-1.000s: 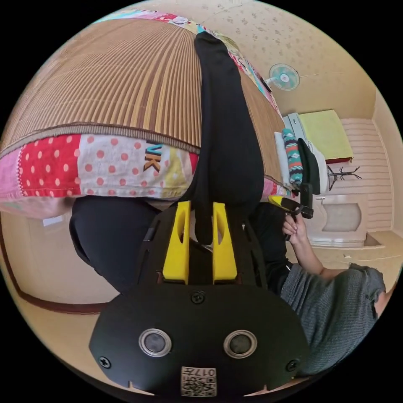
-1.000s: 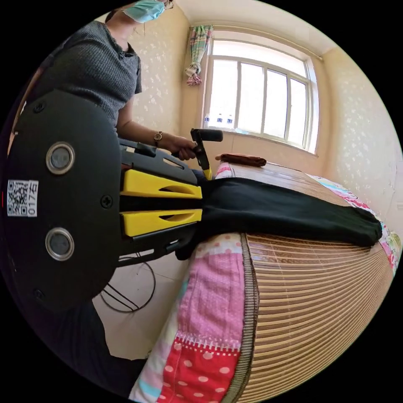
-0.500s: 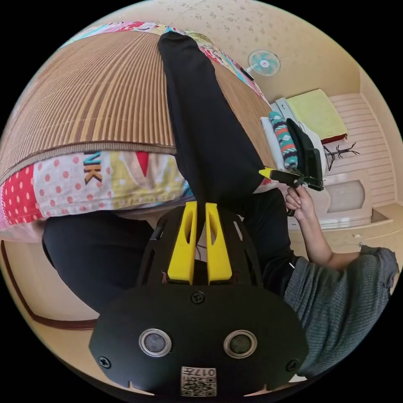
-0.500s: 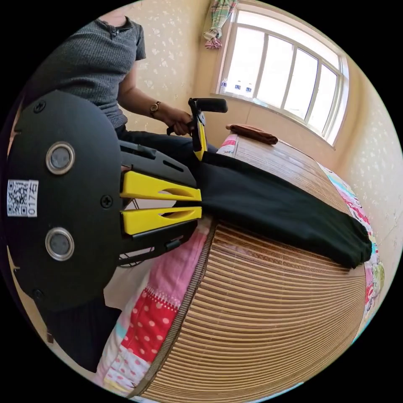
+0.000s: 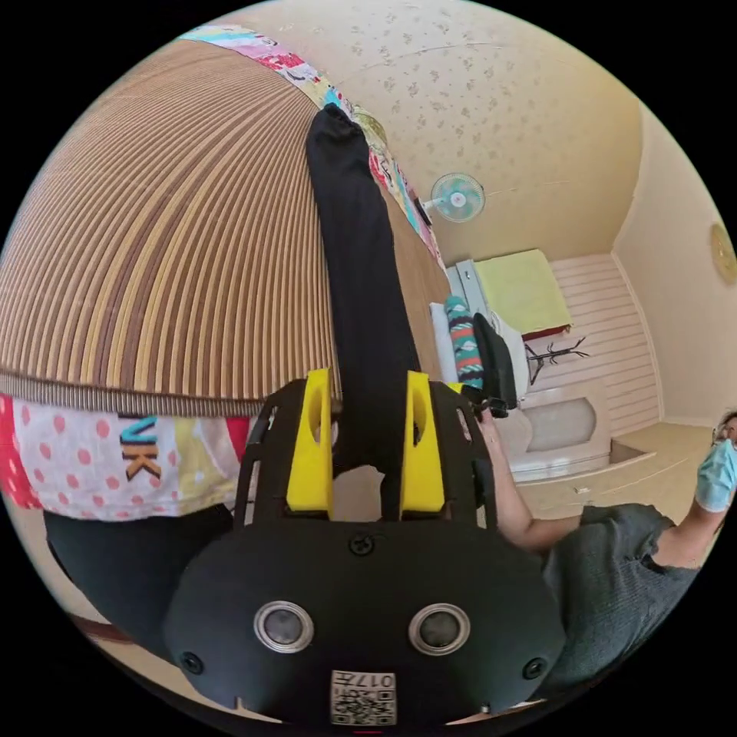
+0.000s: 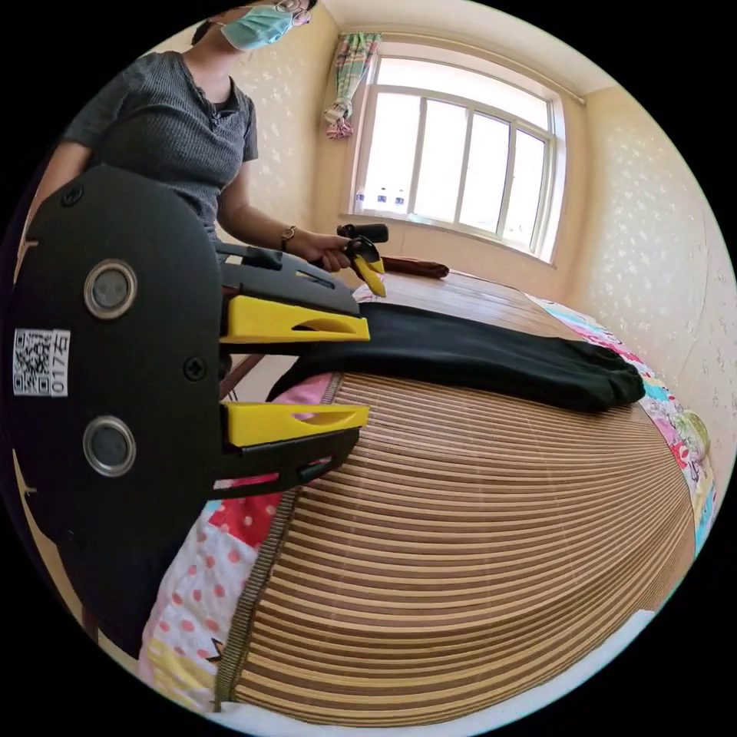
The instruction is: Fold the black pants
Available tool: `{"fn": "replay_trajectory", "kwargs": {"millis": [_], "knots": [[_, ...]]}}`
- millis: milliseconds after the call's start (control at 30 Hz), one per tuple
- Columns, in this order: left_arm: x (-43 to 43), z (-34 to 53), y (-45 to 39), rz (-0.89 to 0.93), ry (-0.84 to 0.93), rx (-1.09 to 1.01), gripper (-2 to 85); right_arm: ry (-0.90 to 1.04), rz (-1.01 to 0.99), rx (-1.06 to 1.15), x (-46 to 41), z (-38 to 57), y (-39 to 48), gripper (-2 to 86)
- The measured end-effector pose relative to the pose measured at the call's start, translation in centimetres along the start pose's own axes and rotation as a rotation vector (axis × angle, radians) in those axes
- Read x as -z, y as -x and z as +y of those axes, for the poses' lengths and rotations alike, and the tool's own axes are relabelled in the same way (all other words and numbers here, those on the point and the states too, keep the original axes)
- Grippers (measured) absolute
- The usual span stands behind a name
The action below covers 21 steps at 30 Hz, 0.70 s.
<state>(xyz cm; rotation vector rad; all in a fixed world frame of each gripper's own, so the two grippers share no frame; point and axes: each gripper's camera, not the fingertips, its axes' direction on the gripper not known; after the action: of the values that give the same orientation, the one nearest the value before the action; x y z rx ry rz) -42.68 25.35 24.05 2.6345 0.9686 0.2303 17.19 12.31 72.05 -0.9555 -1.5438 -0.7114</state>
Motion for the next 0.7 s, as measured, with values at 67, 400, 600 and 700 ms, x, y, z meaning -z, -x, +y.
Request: {"fn": "replay_trajectory", "kwargs": {"millis": [67,400,600,700], "knots": [[-2.3,-2.8,-0.1,-0.038,0.069,0.023,14.3,0.017,-0.001,-0.001,-1.4,-2.3,0.5,11.3],[-1.7,0.6,-4.0,0.141,0.113,-0.068,4.0,0.056,-0.261,0.128,0.5,-2.4,6.2,3.4],[11.0,6.4,-17.1,0.463,-0.132,-0.489,3.9,-0.131,-0.52,0.5,12.8,3.1,19.2,2.5],[17.9,8.2,-27.5,0.448,-0.227,-0.758,3.9,-0.205,-0.514,0.701,19.4,4.9,28.0,2.2]]}}
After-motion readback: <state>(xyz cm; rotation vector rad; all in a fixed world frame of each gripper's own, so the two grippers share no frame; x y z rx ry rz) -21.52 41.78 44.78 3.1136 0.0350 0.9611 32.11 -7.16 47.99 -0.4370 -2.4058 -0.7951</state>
